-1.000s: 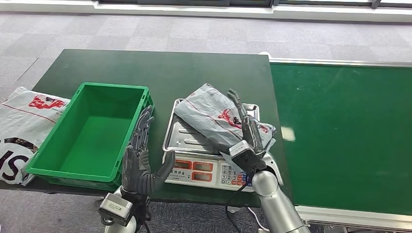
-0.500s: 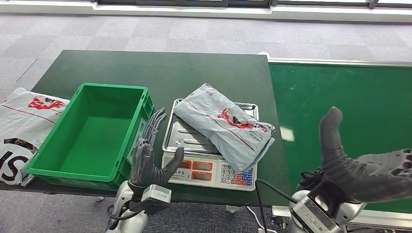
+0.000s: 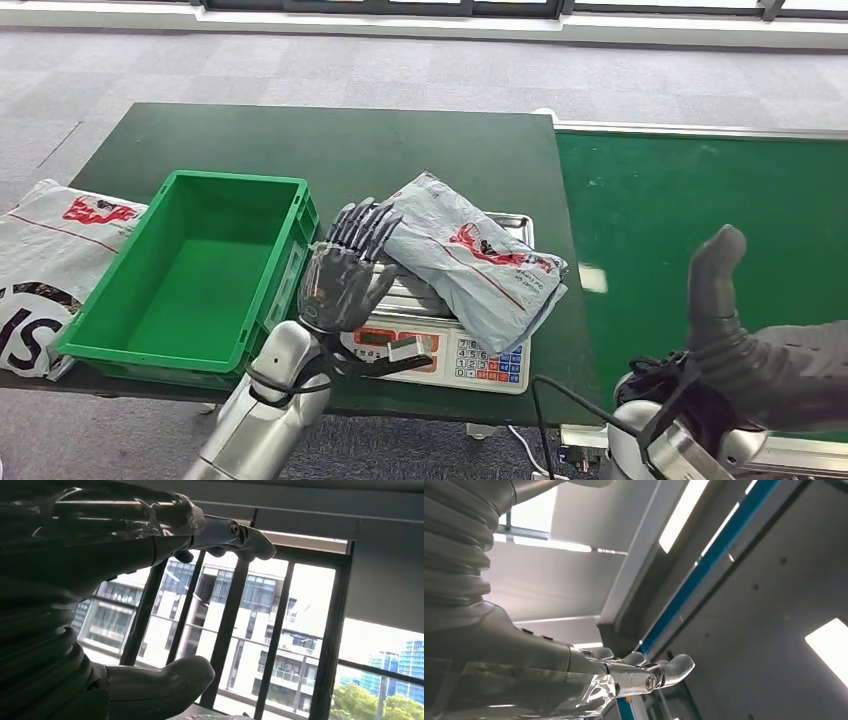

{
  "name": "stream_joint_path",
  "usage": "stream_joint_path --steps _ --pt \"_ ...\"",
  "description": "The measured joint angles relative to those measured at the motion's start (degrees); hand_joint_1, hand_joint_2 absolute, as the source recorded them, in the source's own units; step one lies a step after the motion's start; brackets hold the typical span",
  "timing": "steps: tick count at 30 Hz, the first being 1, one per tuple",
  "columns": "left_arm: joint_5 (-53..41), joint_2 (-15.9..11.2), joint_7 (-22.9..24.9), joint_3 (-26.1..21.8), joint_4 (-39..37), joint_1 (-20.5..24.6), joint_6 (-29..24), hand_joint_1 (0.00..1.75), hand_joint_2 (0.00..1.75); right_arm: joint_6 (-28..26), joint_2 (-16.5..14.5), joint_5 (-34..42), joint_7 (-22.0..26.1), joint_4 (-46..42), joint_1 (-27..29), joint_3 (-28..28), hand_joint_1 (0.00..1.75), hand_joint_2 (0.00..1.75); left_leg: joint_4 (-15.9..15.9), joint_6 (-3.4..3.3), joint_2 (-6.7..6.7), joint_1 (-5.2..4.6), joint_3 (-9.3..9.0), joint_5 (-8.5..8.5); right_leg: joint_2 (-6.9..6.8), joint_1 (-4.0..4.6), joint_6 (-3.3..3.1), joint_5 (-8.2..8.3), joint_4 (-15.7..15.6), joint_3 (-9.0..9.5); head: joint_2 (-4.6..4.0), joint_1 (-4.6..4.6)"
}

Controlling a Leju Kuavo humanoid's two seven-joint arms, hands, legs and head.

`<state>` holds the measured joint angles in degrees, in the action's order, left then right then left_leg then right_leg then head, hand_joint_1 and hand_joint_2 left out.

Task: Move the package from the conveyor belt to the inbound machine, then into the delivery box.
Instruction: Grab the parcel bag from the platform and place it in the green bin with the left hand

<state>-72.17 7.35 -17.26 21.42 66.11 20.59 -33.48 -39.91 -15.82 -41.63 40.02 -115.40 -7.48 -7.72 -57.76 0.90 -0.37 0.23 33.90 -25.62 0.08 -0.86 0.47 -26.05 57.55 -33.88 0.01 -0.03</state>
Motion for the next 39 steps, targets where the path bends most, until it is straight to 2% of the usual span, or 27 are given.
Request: stream_joint_path --steps 3,10,17,21,25,28,31,39 --pt "-4.61 0.04 1.66 0.57 -6.68 4.17 -0.96 0.00 1.75 0.04 0.00 0.36 0.00 1.74 -0.30 -0.52 0.00 1.75 0.00 0.02 0.01 0.00 -0.01 0.03 0.02 0.00 0.01 0.05 0.00 0.00 0.01 0.01" --pt "-11.62 0.71 4.09 2.79 -18.29 10.79 -1.38 0.00 1.75 0.04 -0.03 0.92 0.00 4.29 -0.80 -1.13 0.00 1.75 0.00 0.00 -0.11 0.00 0.04 0.04 -0.05 -0.01 0.04 0.08 0.00 -0.02 0.01 0.01" --pt "-7.44 3.37 0.12 3.34 -28.95 18.90 -0.57 0.00 1.75 0.04 -0.04 1.07 0.00 5.60 -0.95 -1.13 0.00 1.75 0.00 -0.02 -0.11 0.00 0.05 0.05 -0.04 -0.03 0.06 0.09 0.00 -0.03 0.01 0.01" --pt "1.11 5.42 -5.07 2.91 -32.81 23.32 5.50 0.00 1.75 0.04 -0.16 0.88 0.00 6.36 -1.23 -1.13 0.00 1.75 -0.01 -0.01 -0.14 0.00 0.07 0.06 -0.07 -0.03 0.06 0.09 0.00 -0.02 0.01 0.01" --pt "18.71 8.66 -12.37 -1.96 -35.48 27.44 20.46 0.00 1.75 0.04 -0.20 0.38 0.00 7.49 -1.41 -1.13 0.00 1.75 -0.01 -0.01 -0.17 0.00 0.09 0.07 -0.09 -0.03 0.06 0.10 0.00 -0.02 0.01 0.01" --pt "27.81 10.61 -14.30 -6.05 -36.22 29.82 27.99 0.00 1.75 0.04 -0.20 0.27 0.00 8.73 -1.55 -1.13 0.00 1.75 -0.01 -0.01 -0.17 0.00 0.09 0.07 -0.09 -0.03 0.06 0.10 0.00 -0.02 0.02 0.01" --pt "31.13 11.69 -14.40 -7.80 -36.44 31.23 29.99 0.00 1.75 0.04 -0.20 0.28 0.00 9.66 -1.66 -1.13 0.00 1.75 -0.01 -0.01 -0.17 0.00 0.08 0.07 -0.09 -0.03 0.06 0.10 0.00 -0.02 0.01 0.00" --pt "31.84 12.69 -14.41 -9.14 -36.63 31.85 30.48 0.00 1.75 0.04 -0.20 0.28 0.00 10.74 -1.80 -1.13 0.00 1.75 -0.01 -0.01 -0.17 0.00 0.08 0.07 -0.09 -0.02 0.06 0.10 0.00 -0.02 0.02 0.01"
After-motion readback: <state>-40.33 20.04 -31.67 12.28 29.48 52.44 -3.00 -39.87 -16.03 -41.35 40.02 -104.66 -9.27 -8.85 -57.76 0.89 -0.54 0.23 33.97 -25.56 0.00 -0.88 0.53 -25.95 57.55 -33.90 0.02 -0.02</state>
